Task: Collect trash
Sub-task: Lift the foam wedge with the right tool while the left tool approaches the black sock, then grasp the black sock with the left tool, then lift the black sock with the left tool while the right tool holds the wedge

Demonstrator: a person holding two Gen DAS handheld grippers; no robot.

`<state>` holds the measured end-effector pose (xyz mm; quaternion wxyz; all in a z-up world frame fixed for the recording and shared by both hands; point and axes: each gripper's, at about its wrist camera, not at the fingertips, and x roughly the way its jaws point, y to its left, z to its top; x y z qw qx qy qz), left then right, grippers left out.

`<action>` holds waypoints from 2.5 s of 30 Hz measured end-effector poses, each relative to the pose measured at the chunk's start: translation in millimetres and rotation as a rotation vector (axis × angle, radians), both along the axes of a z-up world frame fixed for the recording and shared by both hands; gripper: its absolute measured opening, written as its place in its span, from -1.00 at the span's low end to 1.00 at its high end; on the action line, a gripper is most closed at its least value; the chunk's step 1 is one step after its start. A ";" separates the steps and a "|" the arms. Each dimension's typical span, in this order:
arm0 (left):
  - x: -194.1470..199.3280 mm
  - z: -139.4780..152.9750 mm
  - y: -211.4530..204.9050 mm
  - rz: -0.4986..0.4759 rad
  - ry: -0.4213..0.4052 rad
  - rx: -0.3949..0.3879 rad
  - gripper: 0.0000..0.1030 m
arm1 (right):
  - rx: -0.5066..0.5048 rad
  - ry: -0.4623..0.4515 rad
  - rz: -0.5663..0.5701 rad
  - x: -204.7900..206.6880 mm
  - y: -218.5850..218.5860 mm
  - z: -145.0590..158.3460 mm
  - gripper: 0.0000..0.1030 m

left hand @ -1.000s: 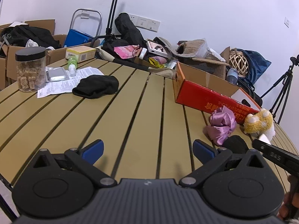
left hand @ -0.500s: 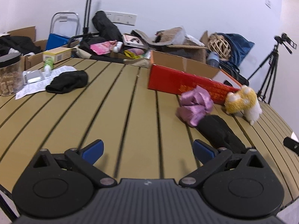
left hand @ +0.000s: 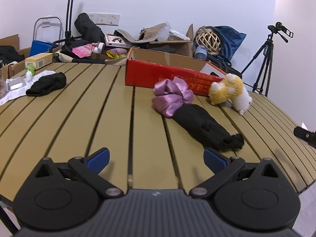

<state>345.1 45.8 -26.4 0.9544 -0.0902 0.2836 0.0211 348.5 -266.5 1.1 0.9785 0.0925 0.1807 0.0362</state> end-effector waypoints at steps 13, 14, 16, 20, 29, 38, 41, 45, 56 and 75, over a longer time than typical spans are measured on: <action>21.1 0.4 -44.3 -0.015 0.075 -0.022 1.00 | 0.059 -0.008 -0.037 11.0 -34.5 3.3 -0.36; 25.1 3.0 -49.1 -0.013 0.072 -0.025 1.00 | 0.064 -0.010 -0.040 11.5 -36.1 3.4 -0.36; 34.8 8.0 -58.1 -0.007 0.068 -0.029 1.00 | 0.072 -0.013 -0.048 12.9 -39.4 3.3 -0.36; 60.3 13.6 -73.0 0.017 0.097 -0.038 1.00 | 0.093 -0.009 -0.059 14.5 -45.4 1.6 -0.36; 116.7 16.9 -97.3 0.140 0.187 0.036 1.00 | 0.122 -0.016 -0.064 12.4 -55.0 2.1 -0.36; 147.2 0.9 -116.4 0.212 0.280 0.102 1.00 | 0.138 -0.017 -0.070 10.7 -59.8 3.2 -0.36; 151.3 -2.3 -118.8 0.230 0.292 0.110 1.00 | 0.144 -0.017 -0.072 10.6 -61.0 3.3 -0.36; 153.1 -6.7 -120.0 0.249 0.300 0.127 1.00 | 0.144 -0.016 -0.070 10.1 -60.2 3.6 -0.36; 145.2 -9.8 -113.5 0.232 0.264 0.127 0.77 | 0.139 0.011 -0.074 14.9 -60.1 -1.0 -0.35; 118.3 -3.4 -105.1 0.182 0.176 0.165 -0.61 | 0.142 0.065 -0.061 22.2 -62.9 -10.0 -0.35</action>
